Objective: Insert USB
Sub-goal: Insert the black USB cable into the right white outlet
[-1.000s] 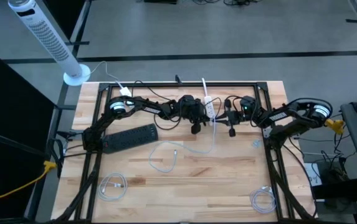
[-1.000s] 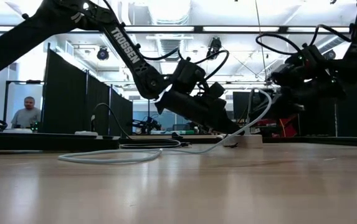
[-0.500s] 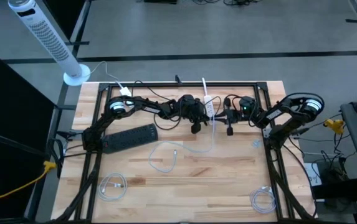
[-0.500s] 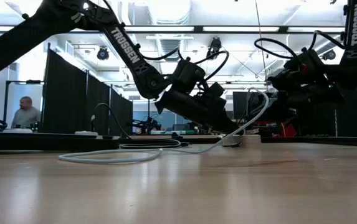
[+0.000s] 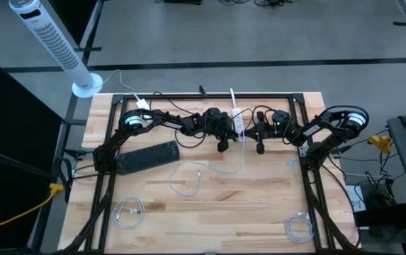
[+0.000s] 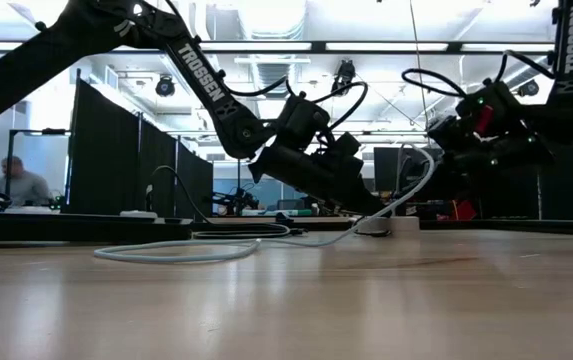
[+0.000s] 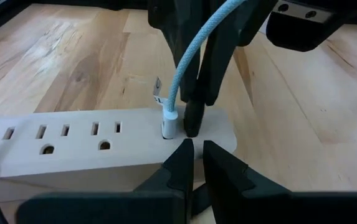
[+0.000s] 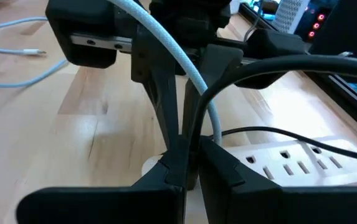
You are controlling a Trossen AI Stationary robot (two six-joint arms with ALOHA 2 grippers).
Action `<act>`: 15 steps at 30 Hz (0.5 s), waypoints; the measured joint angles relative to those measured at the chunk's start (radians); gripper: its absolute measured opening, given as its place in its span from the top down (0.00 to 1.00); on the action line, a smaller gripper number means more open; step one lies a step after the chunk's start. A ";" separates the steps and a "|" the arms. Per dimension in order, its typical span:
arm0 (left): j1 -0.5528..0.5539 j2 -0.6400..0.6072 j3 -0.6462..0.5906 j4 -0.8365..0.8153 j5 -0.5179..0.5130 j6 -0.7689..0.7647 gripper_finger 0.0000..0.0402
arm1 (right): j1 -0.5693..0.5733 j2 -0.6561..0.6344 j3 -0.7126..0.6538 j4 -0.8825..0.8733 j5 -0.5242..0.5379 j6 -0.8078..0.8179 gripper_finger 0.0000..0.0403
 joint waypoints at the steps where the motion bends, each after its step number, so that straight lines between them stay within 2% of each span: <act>1: 0.000 0.000 0.000 0.000 0.000 0.000 0.94 | 0.002 0.010 0.000 0.002 0.001 0.000 0.97; 6: 0.000 -0.001 0.000 -0.003 0.000 0.000 0.94 | 0.008 0.045 0.002 0.019 0.005 0.027 0.97; 10: 0.001 -0.012 0.000 -0.024 0.000 0.004 0.94 | 0.015 0.015 -0.001 0.001 0.011 0.104 0.97; 12: 0.001 -0.016 0.000 -0.028 0.001 0.006 0.94 | 0.022 -0.012 -0.002 -0.023 0.024 0.142 0.91; 15: 0.001 -0.023 0.000 -0.048 0.001 0.009 0.94 | 0.037 -0.056 -0.008 -0.073 0.037 0.170 0.78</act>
